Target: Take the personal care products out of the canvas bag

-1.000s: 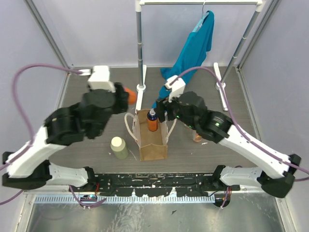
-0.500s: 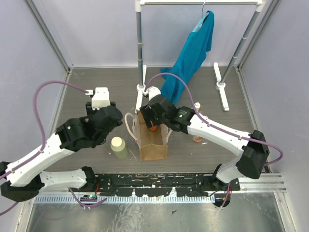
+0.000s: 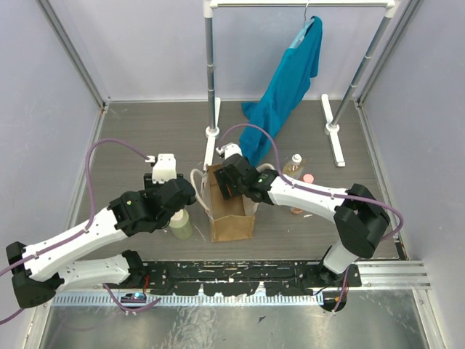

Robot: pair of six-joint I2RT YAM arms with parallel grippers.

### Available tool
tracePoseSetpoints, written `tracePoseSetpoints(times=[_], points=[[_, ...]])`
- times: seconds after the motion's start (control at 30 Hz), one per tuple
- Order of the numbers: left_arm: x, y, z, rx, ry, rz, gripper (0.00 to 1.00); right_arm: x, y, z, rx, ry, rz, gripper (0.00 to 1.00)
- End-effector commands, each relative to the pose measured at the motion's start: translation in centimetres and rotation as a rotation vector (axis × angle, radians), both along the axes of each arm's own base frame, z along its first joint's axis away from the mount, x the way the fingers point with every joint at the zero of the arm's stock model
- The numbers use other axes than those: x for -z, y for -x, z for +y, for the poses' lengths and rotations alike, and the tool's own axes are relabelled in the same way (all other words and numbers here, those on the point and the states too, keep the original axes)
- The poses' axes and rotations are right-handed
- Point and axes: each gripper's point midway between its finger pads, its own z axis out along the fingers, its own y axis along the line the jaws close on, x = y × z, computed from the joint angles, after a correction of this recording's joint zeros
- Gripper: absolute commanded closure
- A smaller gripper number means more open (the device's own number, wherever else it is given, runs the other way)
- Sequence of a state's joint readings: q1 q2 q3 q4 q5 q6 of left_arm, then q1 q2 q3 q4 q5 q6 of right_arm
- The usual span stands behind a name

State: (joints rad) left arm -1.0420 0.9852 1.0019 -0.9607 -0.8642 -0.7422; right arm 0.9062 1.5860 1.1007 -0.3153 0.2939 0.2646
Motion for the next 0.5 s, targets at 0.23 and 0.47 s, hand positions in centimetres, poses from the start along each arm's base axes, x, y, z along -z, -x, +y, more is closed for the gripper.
tracePoseSetpoints(times=[0.23, 0.47], points=[[3.0, -1.0, -0.8, -0.061, 0.089, -0.052, 0.73, -1.7, -4.8, 1.6, 0.063, -0.118, -0.189, 0.21], [4.5, -0.6, -1.2, -0.058, 0.066, 0.005, 0.41, -3.4, -4.7, 2.7, 0.014, -0.176, -0.22, 0.72]])
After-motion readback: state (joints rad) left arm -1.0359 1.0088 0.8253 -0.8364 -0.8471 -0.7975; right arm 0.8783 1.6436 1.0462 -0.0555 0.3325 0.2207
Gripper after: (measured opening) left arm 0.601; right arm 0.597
